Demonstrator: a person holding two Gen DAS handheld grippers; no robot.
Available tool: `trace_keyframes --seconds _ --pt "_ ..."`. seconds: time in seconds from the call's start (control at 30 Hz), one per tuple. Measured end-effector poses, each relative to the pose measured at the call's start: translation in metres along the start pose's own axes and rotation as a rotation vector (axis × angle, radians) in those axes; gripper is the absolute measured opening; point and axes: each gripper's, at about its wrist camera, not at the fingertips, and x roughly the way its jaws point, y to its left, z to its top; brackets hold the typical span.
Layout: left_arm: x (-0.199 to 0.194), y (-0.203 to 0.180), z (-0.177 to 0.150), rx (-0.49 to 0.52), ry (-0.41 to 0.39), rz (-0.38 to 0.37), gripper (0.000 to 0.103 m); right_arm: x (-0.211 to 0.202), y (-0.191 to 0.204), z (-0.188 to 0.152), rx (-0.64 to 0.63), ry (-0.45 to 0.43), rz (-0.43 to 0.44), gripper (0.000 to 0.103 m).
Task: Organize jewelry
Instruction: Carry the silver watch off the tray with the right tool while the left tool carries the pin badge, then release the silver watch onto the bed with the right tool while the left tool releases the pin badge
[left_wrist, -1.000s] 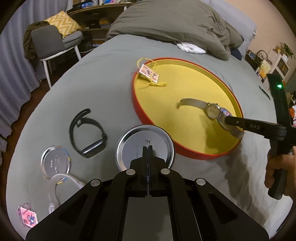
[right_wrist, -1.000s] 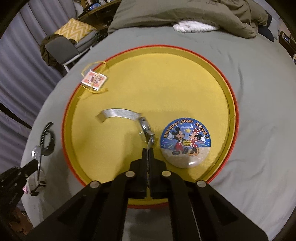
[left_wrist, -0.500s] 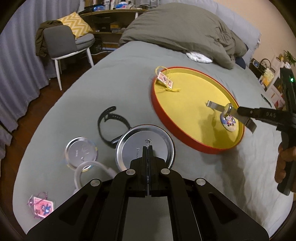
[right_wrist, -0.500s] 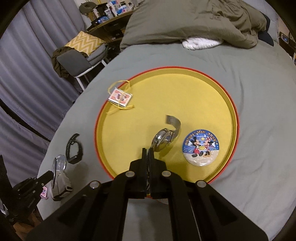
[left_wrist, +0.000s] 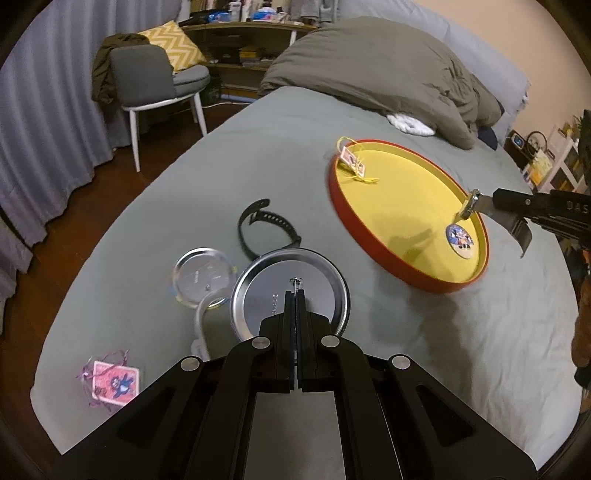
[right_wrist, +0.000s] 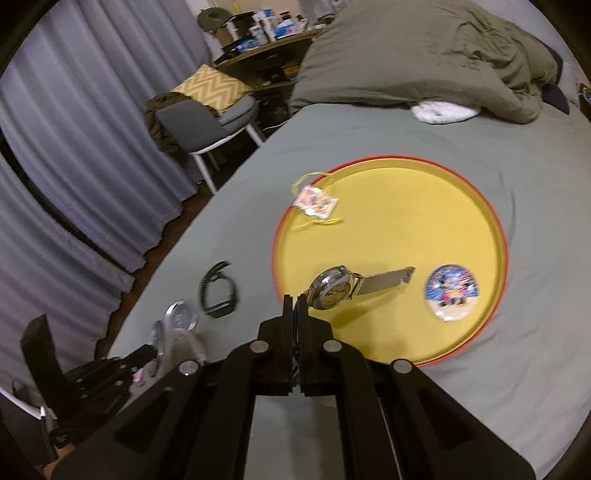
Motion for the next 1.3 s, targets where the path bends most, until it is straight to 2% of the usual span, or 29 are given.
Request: trace_keyframes --seconds 0.37,0.7,1.0,1.3 --pt "-0.016 0.027 -0.032 -0.031 0.032 0.031 0.0 0.017 0.073 -0.032 -0.036 0.078 0.121 0.003" --pt "-0.019 0.051 -0.071 -0.076 0.084 0.062 0.0 0.058 0.111 -0.052 0.002 0.139 0.202 0.003" --pt "-0.015 0.058 -0.089 -0.098 0.118 0.068 0.0 0.086 0.089 -0.091 0.089 0.245 0.146 0.003" --pt "0.0 0.043 -0.103 -0.045 0.161 0.053 0.0 0.106 0.076 -0.12 0.075 0.319 0.086 0.003"
